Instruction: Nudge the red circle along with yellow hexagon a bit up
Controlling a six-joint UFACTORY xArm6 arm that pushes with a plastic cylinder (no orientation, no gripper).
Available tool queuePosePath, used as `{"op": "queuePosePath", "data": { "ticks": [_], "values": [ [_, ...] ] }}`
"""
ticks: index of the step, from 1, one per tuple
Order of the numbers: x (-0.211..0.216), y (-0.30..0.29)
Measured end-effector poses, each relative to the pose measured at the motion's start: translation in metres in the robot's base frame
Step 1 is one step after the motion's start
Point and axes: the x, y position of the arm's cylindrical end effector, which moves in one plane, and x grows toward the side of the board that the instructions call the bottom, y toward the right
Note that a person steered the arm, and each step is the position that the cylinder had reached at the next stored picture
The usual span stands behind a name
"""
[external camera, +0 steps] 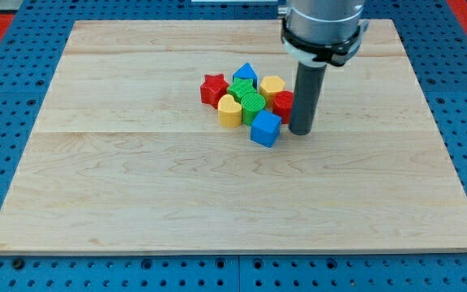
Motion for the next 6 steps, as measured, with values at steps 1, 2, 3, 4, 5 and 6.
{"op": "queuePosePath", "data": {
  "ticks": [1, 2, 3, 4, 5, 6],
  "values": [
    [-0.004, 0.028],
    [-0.004, 0.073],
    [-0.015, 0.078],
    [-0.015, 0.046],
    [-0.016, 0.003],
    [-0.029, -0.008]
  ]
}}
